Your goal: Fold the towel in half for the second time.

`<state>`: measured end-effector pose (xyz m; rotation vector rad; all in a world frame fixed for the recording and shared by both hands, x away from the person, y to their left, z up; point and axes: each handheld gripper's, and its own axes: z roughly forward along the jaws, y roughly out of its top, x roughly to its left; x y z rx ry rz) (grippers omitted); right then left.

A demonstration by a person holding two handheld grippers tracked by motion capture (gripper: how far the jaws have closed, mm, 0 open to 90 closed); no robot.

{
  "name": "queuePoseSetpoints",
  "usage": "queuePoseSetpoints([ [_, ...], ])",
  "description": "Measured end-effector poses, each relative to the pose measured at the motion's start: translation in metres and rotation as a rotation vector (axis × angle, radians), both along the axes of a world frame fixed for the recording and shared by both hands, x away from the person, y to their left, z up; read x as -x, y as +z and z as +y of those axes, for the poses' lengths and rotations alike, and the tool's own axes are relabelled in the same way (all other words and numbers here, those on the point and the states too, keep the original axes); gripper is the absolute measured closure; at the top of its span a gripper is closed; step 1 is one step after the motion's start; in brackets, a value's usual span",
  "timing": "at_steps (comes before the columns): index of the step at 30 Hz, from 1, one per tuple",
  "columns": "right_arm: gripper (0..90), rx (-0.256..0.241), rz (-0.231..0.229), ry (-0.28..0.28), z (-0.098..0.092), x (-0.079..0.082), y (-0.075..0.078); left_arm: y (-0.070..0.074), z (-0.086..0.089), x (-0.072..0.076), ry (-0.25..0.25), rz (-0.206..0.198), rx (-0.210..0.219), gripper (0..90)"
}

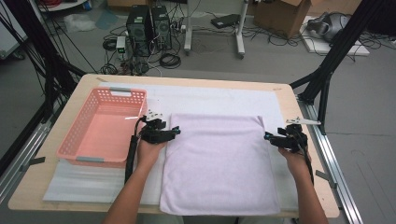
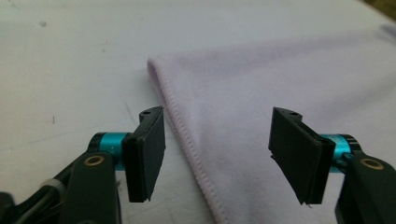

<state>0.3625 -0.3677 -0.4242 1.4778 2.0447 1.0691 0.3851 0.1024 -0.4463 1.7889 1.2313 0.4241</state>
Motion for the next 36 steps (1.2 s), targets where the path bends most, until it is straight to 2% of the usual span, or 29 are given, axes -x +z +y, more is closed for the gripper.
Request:
queuePoseSetpoints([
  [3, 44.9, 0.011, 0.011, -0.02, 0.002, -0.005, -0.004, -0.005, -0.003, -0.006, 0.008, 0.046, -0.014, 39.0],
  [7, 48.2, 0.018, 0.043, -0.013, 0.007, -0.01, -0.011, -0.006, -0.005, -0.006, 0.019, 0.04, -0.035, 42.7],
  [10, 52.6, 0.032, 0.06, -0.014, 0.011, -0.015, -0.016, -0.005, -0.004, -0.006, 0.026, 0.028, -0.081, 56.2],
  [11, 56.1, 0.028, 0.067, -0.007, 0.012, -0.016, -0.018, -0.006, -0.004, -0.006, 0.025, 0.028, -0.068, 61.4],
  [12, 57.2, 0.034, 0.072, 0.001, 0.014, -0.017, -0.02, -0.006, -0.004, -0.006, 0.001, 0.031, -0.061, 67.6],
  [13, 60.5, 0.04, 0.066, -0.003, 0.015, -0.017, -0.02, -0.006, -0.006, -0.005, -0.007, 0.022, -0.075, 75.1],
  [14, 63.6, 0.026, 0.069, -0.002, 0.016, -0.018, -0.02, -0.006, -0.006, -0.005, -0.025, 0.019, -0.076, 77.4],
  [15, 66.8, 0.029, 0.069, -0.006, 0.016, -0.018, -0.02, -0.006, -0.006, -0.005, -0.032, 0.021, -0.073, 83.0],
  [16, 71.8, 0.014, 0.073, -0.013, 0.016, -0.018, -0.02, -0.006, -0.004, -0.006, -0.029, 0.035, -0.05, 83.6],
  [18, 85.9, -0.046, 0.103, -0.012, 0.015, -0.019, -0.02, -0.007, 0.001, -0.008, -0.008, 0.074, 0.021, 84.9],
  [20, 87.3, -0.045, 0.11, -0.018, 0.016, -0.019, -0.02, -0.007, 0.003, -0.008, 0.008, 0.09, 0.048, 85.5],
  [22, 87.8, -0.039, 0.1, -0.017, 0.013, -0.019, -0.018, -0.005, 0.002, -0.007, 0.021, 0.074, 0.062, 85.8],
  [25, 87.9, -0.095, 0.063, -0.023, 0.007, -0.015, -0.011, 0.005, 0.005, -0.003, 0.034, 0.025, 0.102, 85.8],
  [26, 87.9, -0.089, 0.058, -0.018, 0.006, -0.013, -0.009, 0.007, 0.005, -0.002, 0.027, 0.017, 0.113, 85.8],
  [30, 87.8, -0.095, 0.012, 0.003, 0.004, -0.004, -0.001, 0.015, 0.006, 0.005, 0.006, -0.002, 0.106, 85.8],
  [36, 87.7, -0.107, -0.028, 0.023, 0.0, 0.011, 0.008, 0.027, 0.005, 0.021, -0.027, -0.045, 0.098, 85.8],
])
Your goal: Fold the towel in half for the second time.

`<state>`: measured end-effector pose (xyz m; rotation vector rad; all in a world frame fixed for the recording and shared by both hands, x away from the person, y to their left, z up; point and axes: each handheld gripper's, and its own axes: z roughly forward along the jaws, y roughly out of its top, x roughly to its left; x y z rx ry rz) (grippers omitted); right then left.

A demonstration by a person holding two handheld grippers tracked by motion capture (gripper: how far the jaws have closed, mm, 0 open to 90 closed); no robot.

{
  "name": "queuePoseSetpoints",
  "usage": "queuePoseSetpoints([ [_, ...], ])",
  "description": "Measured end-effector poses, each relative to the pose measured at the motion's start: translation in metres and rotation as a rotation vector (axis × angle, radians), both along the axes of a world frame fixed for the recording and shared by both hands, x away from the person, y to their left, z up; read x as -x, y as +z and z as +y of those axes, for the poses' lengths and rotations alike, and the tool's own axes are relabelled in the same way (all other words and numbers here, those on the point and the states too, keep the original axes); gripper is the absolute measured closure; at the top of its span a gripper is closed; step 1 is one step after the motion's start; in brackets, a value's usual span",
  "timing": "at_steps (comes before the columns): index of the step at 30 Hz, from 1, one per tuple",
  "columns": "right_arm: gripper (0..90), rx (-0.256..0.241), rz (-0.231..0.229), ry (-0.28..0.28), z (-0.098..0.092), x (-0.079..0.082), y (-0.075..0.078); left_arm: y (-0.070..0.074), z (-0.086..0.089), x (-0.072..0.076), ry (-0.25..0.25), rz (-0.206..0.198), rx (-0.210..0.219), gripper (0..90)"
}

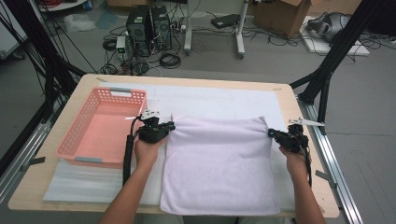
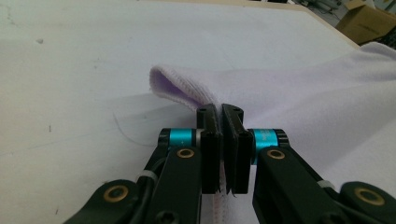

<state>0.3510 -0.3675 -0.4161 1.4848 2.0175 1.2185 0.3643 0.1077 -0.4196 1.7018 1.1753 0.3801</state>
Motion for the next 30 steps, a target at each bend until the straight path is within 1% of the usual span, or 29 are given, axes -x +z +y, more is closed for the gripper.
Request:
queuePoseSetpoints([
  [1, 87.7, -0.001, -0.004, 0.005, 0.0, 0.003, 0.002, 0.001, 0.0, 0.003, -0.001, -0.004, 0.009, 85.8],
  [4, 87.7, 0.004, -0.028, 0.02, 0.001, 0.013, 0.008, 0.004, 0.002, 0.012, -0.015, -0.012, 0.008, 85.8],
  [6, 87.7, 0.0, -0.035, 0.028, 0.001, 0.02, 0.011, 0.005, 0.003, 0.02, -0.026, -0.02, 0.008, 85.8],
  [7, 87.7, 0.002, -0.039, 0.031, 0.0, 0.024, 0.011, 0.006, 0.003, 0.025, -0.037, -0.023, -0.003, 85.7],
  [9, 87.7, -0.008, -0.041, 0.04, -0.001, 0.034, 0.011, 0.007, 0.003, 0.036, -0.045, -0.038, 0.006, 85.7],
  [11, 87.7, -0.018, -0.046, 0.046, -0.002, 0.045, 0.01, 0.007, 0.003, 0.046, -0.063, -0.05, -0.001, 85.7],
  [13, 87.6, -0.016, -0.05, 0.055, -0.002, 0.055, 0.008, 0.005, 0.004, 0.056, -0.074, -0.058, 0.002, 85.7],
  [15, 87.6, -0.007, -0.057, 0.061, -0.002, 0.065, 0.005, 0.003, 0.006, 0.064, -0.081, -0.062, -0.005, 85.7],
  [17, 87.6, -0.005, -0.059, 0.066, -0.002, 0.074, 0.005, 0.001, 0.01, 0.07, -0.09, -0.056, -0.004, 85.7],
  [20, 87.6, -0.006, -0.068, 0.073, -0.003, 0.085, 0.005, -0.001, 0.014, 0.08, -0.098, -0.059, 0.02, 85.7],
  [21, 87.6, -0.01, -0.064, 0.07, -0.003, 0.089, 0.005, -0.002, 0.015, 0.084, -0.102, -0.063, 0.019, 85.7],
  [25, 87.6, 0.004, -0.073, 0.083, -0.002, 0.102, 0.005, -0.005, 0.018, 0.098, -0.126, -0.063, 0.015, 85.7],
  [27, 87.6, 0.012, -0.064, 0.086, -0.003, 0.109, 0.003, -0.008, 0.019, 0.104, -0.136, -0.06, 0.023, 85.6],
  [28, 87.4, 0.012, -0.057, 0.085, -0.003, 0.112, 0.001, -0.01, 0.019, 0.106, -0.147, -0.057, 0.02, 85.5],
  [30, 84.6, 0.023, -0.036, 0.09, -0.003, 0.114, -0.003, -0.015, 0.018, 0.108, -0.157, -0.064, 0.015, 83.0],
])
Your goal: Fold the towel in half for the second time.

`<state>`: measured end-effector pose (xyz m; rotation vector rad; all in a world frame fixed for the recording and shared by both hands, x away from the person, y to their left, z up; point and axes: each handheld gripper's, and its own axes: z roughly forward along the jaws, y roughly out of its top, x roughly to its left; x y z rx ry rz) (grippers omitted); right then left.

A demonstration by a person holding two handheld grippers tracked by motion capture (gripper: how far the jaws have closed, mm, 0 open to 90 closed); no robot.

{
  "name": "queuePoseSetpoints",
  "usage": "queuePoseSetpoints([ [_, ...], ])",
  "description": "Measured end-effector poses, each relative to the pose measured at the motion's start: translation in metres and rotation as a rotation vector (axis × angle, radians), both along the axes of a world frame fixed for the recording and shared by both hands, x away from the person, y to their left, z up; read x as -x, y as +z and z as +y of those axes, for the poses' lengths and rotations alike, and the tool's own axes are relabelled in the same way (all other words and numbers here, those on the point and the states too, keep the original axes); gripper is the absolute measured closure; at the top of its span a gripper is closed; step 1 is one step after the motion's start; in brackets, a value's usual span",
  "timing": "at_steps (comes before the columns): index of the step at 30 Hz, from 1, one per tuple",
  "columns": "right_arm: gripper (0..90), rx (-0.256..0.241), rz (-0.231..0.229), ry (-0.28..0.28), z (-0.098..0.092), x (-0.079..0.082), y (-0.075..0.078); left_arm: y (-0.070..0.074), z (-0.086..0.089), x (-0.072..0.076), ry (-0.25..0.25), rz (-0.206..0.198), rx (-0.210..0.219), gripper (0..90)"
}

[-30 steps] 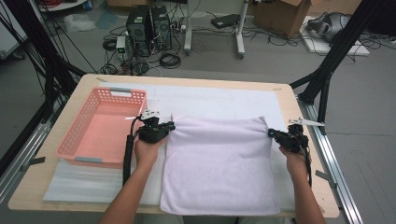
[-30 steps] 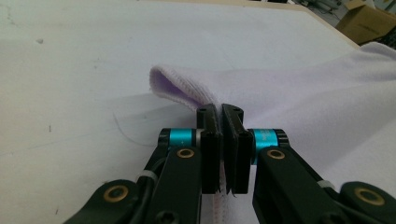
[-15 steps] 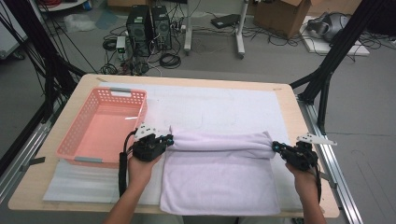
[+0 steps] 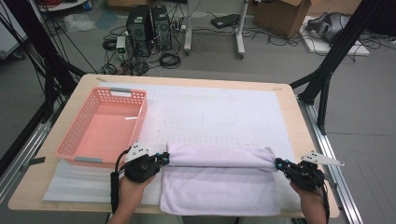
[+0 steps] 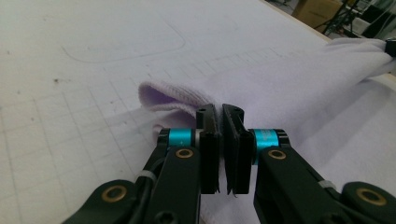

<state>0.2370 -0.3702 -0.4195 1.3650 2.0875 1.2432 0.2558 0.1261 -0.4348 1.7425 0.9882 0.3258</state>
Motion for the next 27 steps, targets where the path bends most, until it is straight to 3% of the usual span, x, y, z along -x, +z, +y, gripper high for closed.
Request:
queuePoseSetpoints([
  [3, 67.2, 0.003, 0.018, -0.031, 0.0, -0.002, -0.002, -0.003, -0.003, -0.006, 0.006, 0.029, -0.001, 53.2],
  [4, 64.4, -0.004, 0.014, -0.04, 0.0, -0.003, 0.0, -0.002, -0.005, -0.008, 0.006, 0.025, -0.013, 48.9],
  [7, 57.5, 0.008, 0.003, -0.067, 0.0, -0.011, 0.007, 0.001, -0.011, -0.02, 0.009, 0.018, -0.018, 42.5],
  [11, 50.4, 0.039, 0.026, -0.065, 0.005, -0.031, 0.014, 0.0, -0.016, -0.043, 0.024, 0.073, -0.015, 40.9],
  [14, 47.0, 0.073, 0.09, -0.062, 0.012, -0.051, 0.011, -0.004, -0.02, -0.052, 0.009, 0.107, -0.031, 45.2],
  [17, 47.0, 0.091, 0.152, -0.058, 0.019, -0.067, 0.001, -0.009, -0.025, -0.052, -0.007, 0.128, -0.092, 65.3],
  [19, 59.0, 0.127, 0.187, -0.04, 0.023, -0.073, -0.007, -0.011, -0.026, -0.05, -0.007, 0.121, -0.107, 79.8],
  [21, 77.5, 0.149, 0.2, -0.012, 0.026, -0.073, -0.013, -0.011, -0.024, -0.048, 0.002, 0.11, -0.092, 83.5],
  [22, 86.6, 0.156, 0.185, 0.004, 0.027, -0.071, -0.013, -0.011, -0.023, -0.047, 0.0, 0.104, -0.088, 84.2],
  [24, 87.4, 0.183, 0.134, 0.0, 0.029, -0.065, -0.01, -0.01, -0.02, -0.043, 0.002, 0.084, -0.069, 84.7],
  [27, 87.4, 0.163, 0.044, -0.011, 0.026, -0.052, -0.002, -0.002, -0.014, -0.033, -0.003, 0.038, -0.014, 84.9],
])
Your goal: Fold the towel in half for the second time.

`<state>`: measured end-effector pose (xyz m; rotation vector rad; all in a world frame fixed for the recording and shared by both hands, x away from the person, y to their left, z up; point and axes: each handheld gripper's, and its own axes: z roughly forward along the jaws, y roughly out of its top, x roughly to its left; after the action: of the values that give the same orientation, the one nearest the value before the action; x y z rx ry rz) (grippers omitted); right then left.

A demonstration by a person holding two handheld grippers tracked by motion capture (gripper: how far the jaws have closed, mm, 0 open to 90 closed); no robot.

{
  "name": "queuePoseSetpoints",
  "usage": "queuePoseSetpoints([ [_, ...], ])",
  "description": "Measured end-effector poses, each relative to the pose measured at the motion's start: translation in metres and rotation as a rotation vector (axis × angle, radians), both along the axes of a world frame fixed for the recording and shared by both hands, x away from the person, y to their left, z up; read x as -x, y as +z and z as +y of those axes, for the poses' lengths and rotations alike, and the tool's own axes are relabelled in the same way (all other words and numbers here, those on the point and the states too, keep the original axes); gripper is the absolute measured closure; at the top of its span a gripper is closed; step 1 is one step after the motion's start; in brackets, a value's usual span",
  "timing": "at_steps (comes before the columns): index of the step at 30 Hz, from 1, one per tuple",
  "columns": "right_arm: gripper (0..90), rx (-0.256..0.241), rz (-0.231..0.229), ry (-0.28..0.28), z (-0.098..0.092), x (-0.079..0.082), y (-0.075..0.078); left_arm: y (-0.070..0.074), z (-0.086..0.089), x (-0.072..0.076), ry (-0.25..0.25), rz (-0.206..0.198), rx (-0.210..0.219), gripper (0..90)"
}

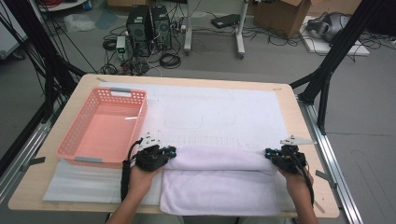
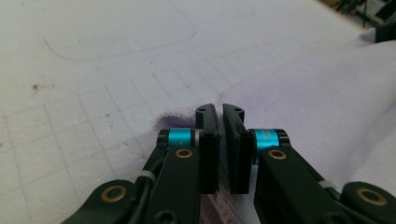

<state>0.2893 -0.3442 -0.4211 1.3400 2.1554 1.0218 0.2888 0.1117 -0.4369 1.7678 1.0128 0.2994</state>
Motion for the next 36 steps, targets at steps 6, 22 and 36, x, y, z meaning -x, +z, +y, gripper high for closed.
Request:
queuePoseSetpoints([
  [6, 87.4, -0.053, -0.115, 0.012, -0.003, 0.039, 0.018, 0.012, 0.007, 0.029, -0.025, -0.07, 0.066, 84.7],
  [22, 53.9, -0.137, -0.115, -0.037, -0.013, 0.086, 0.01, -0.003, 0.012, 0.053, -0.061, 0.01, 0.07, 52.8],
  [36, 84.9, -0.051, -0.053, 0.015, -0.001, 0.075, -0.004, -0.003, 0.018, 0.073, -0.048, 0.016, 0.068, 84.9],
])
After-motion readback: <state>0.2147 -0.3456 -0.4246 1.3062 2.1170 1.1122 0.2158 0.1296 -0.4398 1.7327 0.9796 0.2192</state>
